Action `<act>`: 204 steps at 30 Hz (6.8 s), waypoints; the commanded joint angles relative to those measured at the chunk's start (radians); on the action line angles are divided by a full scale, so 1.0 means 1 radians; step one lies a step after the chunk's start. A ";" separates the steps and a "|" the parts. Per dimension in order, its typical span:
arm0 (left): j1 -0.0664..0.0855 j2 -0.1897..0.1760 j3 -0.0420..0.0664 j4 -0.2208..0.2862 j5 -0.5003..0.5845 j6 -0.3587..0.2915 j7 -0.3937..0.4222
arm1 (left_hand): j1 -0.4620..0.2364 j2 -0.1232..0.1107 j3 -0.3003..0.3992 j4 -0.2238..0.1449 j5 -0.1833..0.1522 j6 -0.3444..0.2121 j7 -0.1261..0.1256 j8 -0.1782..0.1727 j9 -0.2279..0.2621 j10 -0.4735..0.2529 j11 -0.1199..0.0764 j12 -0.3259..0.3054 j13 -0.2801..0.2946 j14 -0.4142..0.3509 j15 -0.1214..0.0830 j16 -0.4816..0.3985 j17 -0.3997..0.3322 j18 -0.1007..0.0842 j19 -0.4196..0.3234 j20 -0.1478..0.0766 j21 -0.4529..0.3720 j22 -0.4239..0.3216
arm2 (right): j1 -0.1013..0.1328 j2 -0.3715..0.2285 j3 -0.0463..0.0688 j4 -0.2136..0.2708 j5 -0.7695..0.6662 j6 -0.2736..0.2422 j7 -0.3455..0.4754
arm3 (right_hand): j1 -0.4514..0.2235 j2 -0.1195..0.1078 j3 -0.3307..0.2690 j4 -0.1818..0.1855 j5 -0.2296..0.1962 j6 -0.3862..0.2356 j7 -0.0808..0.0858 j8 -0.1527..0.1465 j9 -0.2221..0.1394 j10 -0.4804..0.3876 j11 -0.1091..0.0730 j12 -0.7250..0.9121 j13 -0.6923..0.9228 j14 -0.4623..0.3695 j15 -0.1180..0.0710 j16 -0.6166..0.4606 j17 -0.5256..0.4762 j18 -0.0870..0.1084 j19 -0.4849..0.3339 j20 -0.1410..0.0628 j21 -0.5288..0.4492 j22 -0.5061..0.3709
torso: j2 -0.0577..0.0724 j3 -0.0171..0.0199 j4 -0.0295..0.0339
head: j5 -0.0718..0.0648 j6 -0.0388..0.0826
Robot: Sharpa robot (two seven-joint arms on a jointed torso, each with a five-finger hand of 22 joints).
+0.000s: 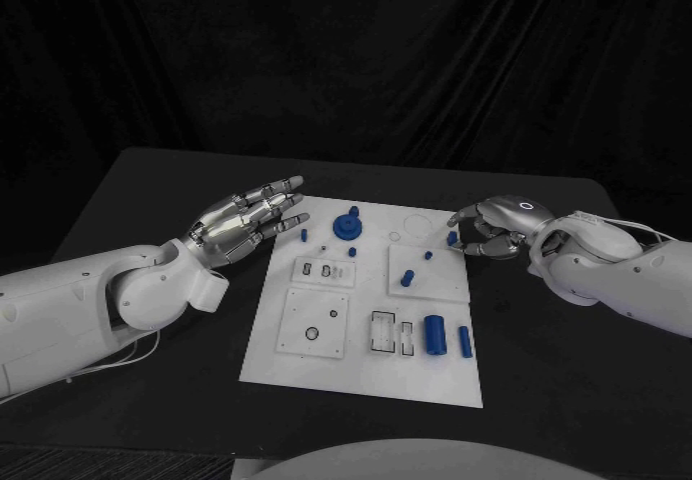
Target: Assemble the parts on the task board
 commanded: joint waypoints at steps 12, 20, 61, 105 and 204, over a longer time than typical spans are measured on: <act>-0.002 -0.002 0.001 0.003 -0.001 0.013 0.013 | -0.004 -0.001 0.007 -0.002 0.004 -0.002 0.001 0.004 0.000 0.002 0.008 0.006 0.001 0.000 0.006 0.006 0.001 0.018 0.001 0.005 0.004 0.001 | -0.012 0.018 0.001 -0.026 -0.001 -0.013 -0.041 | 0.021 0.003 0.005 -0.015 0.020 -0.016 0.003 0.045 0.022 0.105 0.001 0.004 0.263 0.103 0.002 -0.002 0.259 0.012 -0.005 -0.002 -0.020 0.036 | -0.001 -0.0005 -0.0011 | 0.001 -0.001; -0.002 -0.001 0.001 0.001 -0.001 0.014 0.013 | -0.004 -0.001 0.007 -0.002 0.004 -0.002 0.001 0.004 0.000 0.002 0.008 0.006 0.001 0.000 0.006 0.006 0.001 0.018 0.001 0.005 0.004 0.001 | -0.015 0.029 0.001 -0.038 -0.001 -0.015 -0.045 | 0.024 0.007 0.005 -0.022 0.015 -0.018 0.005 0.082 0.041 0.105 0.002 0.004 0.263 0.102 0.003 -0.004 0.256 0.012 -0.004 -0.001 -0.026 0.036 | -0.001 -0.0002 0.0001 | 0.001 -0.002; -0.005 -0.003 0.001 -0.002 -0.001 0.015 0.003 | -0.004 0.000 0.013 -0.004 0.005 -0.003 0.002 0.005 0.000 0.002 0.010 0.008 0.002 0.001 0.007 0.007 0.001 0.018 0.001 0.006 0.004 0.001 | 0.043 0.027 0.001 0.106 -0.001 -0.172 0.021 | 0.051 0.032 0.047 -0.077 0.194 -0.029 -0.010 0.483 0.283 0.105 -0.013 0.004 0.263 0.100 -0.010 -0.013 0.247 0.014 0.012 -0.013 -0.066 0.053 | -0.001 0.0005 -0.0019 | 0.021 -0.017; -0.005 0.013 0.001 -0.006 -0.001 0.019 -0.012 | -0.006 -0.001 0.017 -0.007 0.006 -0.003 0.002 0.006 0.000 0.004 0.011 0.010 0.002 0.001 0.007 0.008 0.001 0.018 0.002 0.006 0.004 0.001 | -0.005 0.313 0.002 0.072 -0.001 0.062 -0.029 | 0.047 0.019 0.079 -0.087 0.225 -0.051 0.011 0.455 0.267 0.105 0.005 0.004 0.263 0.101 0.002 -0.010 0.250 0.016 0.010 -0.005 -0.089 0.053 | 0.001 -0.0010 0.0007 | 0.010 -0.032; 0.051 -0.002 0.002 0.022 -0.579 -0.429 0.094 | -0.099 -0.159 0.067 0.081 -0.451 0.168 0.030 0.069 0.016 0.387 0.163 0.879 0.357 0.626 0.050 0.857 0.319 0.010 0.776 0.030 0.552 0.272 | 0.181 -0.024 0.002 0.357 -0.001 -0.130 0.035 | -0.083 -0.054 -0.187 0.033 -0.334 -0.122 0.017 0.157 0.034 0.105 0.013 0.004 0.263 0.098 0.012 -0.018 0.242 0.020 0.021 0.006 -0.165 0.083 | 0.003 0.0024 0.0026 | 0.017 -0.047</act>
